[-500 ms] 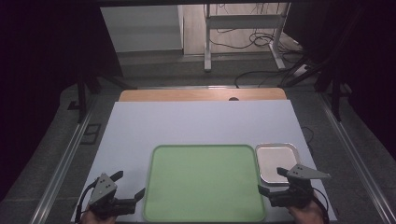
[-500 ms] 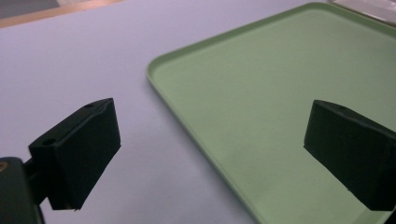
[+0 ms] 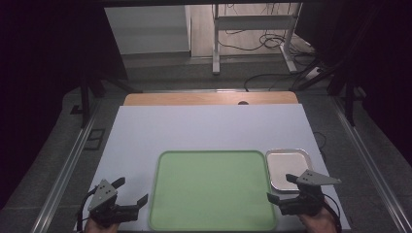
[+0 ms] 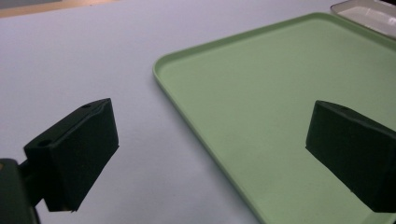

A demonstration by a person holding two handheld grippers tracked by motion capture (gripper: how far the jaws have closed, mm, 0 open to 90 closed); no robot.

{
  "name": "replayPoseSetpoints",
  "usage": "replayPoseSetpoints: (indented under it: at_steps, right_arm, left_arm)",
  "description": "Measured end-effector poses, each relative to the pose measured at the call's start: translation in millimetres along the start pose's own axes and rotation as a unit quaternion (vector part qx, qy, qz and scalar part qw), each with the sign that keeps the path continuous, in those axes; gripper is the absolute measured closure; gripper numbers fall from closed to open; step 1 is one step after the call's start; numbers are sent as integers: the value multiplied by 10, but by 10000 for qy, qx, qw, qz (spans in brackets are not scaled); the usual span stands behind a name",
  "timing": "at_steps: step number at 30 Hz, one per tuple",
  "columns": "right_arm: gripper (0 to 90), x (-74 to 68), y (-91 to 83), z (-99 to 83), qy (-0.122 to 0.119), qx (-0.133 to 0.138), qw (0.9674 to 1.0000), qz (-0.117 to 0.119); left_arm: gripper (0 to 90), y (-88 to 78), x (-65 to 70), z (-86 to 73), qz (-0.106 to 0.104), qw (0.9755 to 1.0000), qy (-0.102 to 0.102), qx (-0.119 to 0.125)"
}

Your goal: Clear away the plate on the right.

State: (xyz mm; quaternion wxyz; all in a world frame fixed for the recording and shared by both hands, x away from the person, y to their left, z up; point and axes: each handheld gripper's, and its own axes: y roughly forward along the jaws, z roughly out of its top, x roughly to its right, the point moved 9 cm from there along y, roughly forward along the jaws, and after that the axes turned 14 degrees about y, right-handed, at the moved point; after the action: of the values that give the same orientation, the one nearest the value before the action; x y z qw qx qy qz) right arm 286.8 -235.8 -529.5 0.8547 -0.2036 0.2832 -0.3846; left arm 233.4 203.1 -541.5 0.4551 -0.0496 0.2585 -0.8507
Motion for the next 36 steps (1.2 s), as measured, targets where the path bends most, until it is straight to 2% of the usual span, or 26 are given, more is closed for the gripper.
replayPoseSetpoints:
  at_steps: [14, 36]
  right_arm:
    - [0, 30, 12, 7, 31, -36, 9999, -105]
    - [0, 404, -23, 147, 99, 91, 9975, -687]
  left_arm:
    - [13, 27, 26, -5, -85, 9999, 83, -18]
    - [13, 43, 38, -11, -121, 9998, 123, -42]
